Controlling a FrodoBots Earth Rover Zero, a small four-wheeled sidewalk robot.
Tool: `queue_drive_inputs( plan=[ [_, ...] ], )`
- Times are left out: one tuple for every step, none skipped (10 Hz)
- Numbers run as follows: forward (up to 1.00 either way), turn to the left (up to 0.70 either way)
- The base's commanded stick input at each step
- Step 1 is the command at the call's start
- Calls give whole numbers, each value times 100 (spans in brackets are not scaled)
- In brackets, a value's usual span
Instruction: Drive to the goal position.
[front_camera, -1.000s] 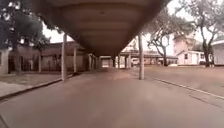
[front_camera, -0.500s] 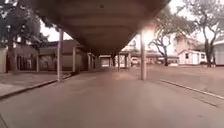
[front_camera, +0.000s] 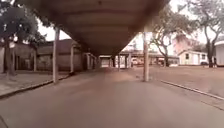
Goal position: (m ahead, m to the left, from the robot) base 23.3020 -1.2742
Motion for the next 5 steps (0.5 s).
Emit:
queue_drive_inputs(
  plan=[
    [70,0],
    [70,0],
    [70,0],
    [70,0],
    [70,0]
  ],
)
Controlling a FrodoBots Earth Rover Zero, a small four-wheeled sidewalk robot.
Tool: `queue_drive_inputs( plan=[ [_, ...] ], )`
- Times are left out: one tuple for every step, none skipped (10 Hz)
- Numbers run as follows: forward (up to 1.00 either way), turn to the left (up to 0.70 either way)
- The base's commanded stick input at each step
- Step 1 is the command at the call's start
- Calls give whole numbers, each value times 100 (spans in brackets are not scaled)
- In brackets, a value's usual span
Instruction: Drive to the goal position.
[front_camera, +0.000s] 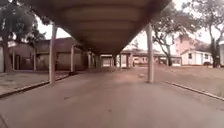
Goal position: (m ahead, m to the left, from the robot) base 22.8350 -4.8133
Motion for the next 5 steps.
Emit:
queue_drive_inputs(
  plan=[
    [70,0],
    [70,0],
    [70,0],
    [70,0],
    [70,0]
  ],
)
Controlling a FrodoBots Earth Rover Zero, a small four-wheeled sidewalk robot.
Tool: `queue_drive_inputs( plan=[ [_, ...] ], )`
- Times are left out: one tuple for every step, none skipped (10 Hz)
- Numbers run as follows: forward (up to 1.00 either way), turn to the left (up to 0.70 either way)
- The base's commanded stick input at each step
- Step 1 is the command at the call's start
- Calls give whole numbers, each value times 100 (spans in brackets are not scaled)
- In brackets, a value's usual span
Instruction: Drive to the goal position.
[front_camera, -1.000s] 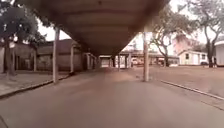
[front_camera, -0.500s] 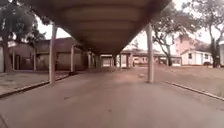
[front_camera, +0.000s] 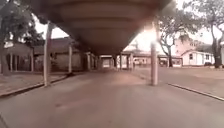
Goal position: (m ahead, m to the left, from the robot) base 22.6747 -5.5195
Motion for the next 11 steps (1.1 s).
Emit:
queue_drive_inputs(
  plan=[
    [70,0],
    [70,0],
    [70,0],
    [70,0],
    [70,0],
    [70,0],
    [70,0],
    [70,0],
    [70,0],
    [70,0],
    [70,0]
  ],
)
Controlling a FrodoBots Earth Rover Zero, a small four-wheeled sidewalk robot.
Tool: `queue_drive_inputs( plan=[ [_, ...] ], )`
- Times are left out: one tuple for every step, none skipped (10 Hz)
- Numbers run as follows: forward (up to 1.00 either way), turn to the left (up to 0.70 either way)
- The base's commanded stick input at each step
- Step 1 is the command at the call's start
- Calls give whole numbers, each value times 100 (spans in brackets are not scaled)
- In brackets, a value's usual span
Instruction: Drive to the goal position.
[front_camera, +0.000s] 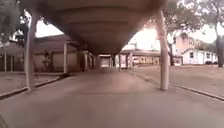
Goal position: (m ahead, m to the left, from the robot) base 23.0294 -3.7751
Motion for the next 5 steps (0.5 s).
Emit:
queue_drive_inputs(
  plan=[
    [70,0],
    [70,0],
    [70,0],
    [70,0],
    [70,0]
  ],
)
